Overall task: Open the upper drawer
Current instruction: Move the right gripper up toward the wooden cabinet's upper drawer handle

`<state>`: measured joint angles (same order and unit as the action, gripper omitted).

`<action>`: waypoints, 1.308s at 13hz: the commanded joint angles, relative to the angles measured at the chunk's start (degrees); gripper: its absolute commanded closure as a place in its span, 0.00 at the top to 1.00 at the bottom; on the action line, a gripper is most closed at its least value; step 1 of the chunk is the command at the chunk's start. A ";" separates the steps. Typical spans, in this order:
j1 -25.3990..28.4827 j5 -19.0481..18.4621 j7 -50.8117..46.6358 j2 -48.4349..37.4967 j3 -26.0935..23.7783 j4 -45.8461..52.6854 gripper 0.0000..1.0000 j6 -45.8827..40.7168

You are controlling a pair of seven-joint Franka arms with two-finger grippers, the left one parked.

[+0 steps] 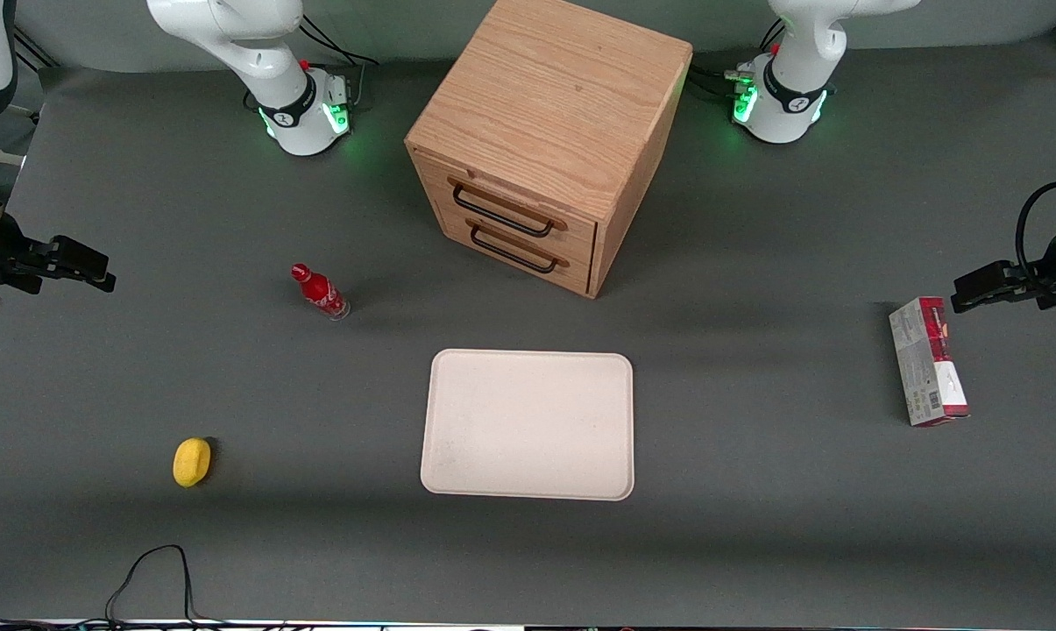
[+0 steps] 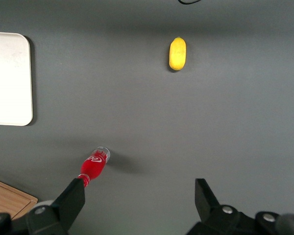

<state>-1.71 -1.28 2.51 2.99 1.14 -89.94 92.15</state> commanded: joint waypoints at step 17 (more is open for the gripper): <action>31.39 1.10 1.71 8.33 -1.05 10.75 1.00 -2.94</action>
<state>25.61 -0.83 3.00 8.08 -0.01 -82.88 91.00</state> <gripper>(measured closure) 0.000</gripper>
